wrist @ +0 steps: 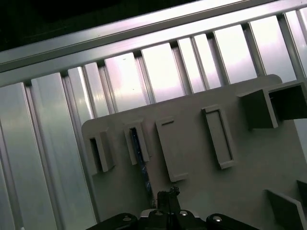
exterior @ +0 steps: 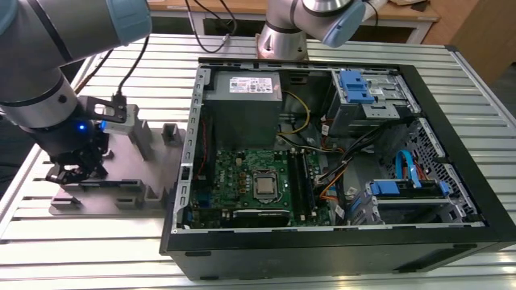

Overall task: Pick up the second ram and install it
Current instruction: 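Pick up the second ram and move it above second insertion slot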

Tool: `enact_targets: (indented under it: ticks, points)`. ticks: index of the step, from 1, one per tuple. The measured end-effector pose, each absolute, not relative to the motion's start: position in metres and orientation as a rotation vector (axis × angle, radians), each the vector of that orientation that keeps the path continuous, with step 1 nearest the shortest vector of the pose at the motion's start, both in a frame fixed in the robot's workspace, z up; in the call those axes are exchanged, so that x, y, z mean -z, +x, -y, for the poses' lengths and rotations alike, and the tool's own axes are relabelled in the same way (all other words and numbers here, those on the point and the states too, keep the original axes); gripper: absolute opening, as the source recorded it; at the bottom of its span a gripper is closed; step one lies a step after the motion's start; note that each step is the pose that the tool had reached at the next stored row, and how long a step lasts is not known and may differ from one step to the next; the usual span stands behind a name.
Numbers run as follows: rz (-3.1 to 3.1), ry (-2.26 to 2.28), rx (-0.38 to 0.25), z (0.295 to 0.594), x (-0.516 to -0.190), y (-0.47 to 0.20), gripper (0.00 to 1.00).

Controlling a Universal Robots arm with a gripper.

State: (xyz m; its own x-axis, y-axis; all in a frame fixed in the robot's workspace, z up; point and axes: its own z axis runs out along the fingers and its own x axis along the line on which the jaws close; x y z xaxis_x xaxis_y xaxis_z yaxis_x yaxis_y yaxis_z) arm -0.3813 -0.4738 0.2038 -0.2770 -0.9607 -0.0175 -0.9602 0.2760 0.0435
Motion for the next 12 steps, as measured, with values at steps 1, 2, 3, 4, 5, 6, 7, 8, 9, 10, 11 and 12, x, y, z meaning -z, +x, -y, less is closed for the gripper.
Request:
enact_targets:
  ticks: [1,2,3,4,5,6,7,8,9,10,11,12]
  points:
    - [2.499,1.882,0.071,0.4738,-0.2038,-0.3793,0.14]
    - [2.498,1.883,0.072,0.4738,-0.2038,-0.3775,0.14]
    - [2.495,1.886,0.072,0.4738,-0.2038,-0.3764,0.14]
    - [2.489,1.893,0.072,0.4737,-0.2038,-0.3762,0.14]
    - [2.475,1.911,0.072,0.4738,-0.2038,-0.3762,0.14]
    - [2.458,1.933,0.072,0.4738,-0.2037,-0.3762,0.14]
    - [2.439,1.956,0.071,0.4738,-0.2036,-0.3761,0.14]
    - [2.420,1.978,0.071,0.4738,-0.2036,-0.3761,0.14]
    - [2.402,1.999,0.071,0.4738,-0.2036,-0.3761,0.14]
    - [2.384,2.021,0.071,0.4738,-0.2036,-0.3761,0.14]
    - [2.365,2.042,0.070,0.4738,-0.2035,-0.3761,0.14]
    - [2.346,2.062,0.070,0.4738,-0.2034,-0.3761,0.14]
